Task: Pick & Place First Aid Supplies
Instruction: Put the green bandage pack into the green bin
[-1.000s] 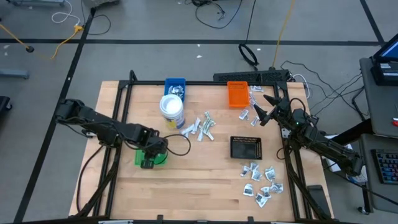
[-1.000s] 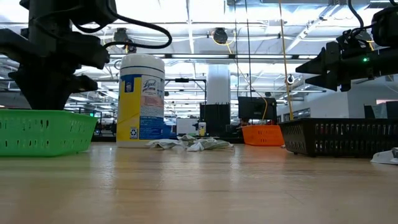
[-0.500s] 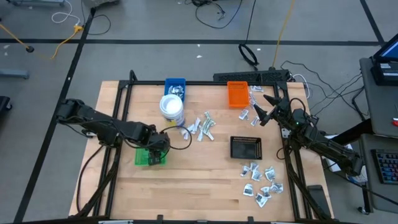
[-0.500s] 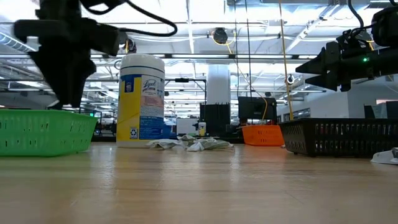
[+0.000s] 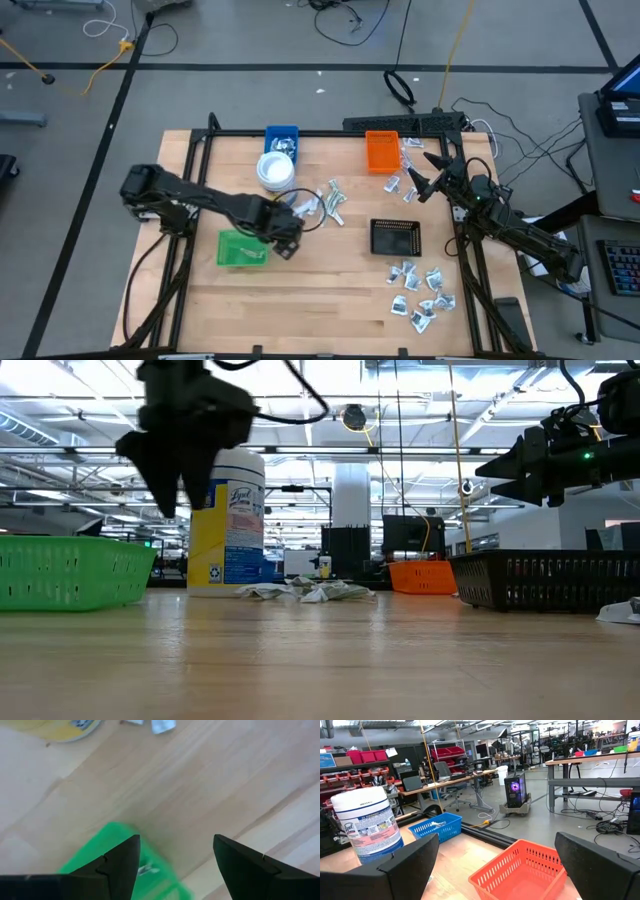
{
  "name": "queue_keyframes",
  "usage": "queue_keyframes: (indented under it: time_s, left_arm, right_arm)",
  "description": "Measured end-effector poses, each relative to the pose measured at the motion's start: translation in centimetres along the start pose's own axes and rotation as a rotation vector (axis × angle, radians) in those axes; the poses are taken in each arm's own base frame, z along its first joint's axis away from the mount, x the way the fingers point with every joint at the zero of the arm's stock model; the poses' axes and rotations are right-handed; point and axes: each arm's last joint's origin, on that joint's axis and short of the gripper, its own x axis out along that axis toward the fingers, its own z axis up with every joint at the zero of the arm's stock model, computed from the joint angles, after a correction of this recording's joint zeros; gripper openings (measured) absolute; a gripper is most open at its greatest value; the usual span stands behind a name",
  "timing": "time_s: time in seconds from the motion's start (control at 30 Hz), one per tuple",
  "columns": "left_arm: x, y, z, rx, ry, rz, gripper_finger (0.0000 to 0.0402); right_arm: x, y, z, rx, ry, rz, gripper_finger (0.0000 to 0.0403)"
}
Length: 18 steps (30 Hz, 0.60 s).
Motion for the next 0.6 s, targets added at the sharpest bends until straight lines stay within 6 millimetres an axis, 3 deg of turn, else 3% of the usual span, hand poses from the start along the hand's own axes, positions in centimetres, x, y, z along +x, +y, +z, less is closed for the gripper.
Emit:
queue_keyframes:
  time_s: [0.33,0.6]
  left_arm:
    - [1.4,-5.8,4.7,-0.092,-0.027,-0.031,0.0258]
    - [2.8,-8.2,7.7,-0.181,-0.048,-0.057,0.0257]
  right_arm:
    - [0.0,0.0,0.0,0.000,0.000,0.000,0.0393]
    - [0.0,0.0,0.0,0.000,0.000,0.000,0.0393]
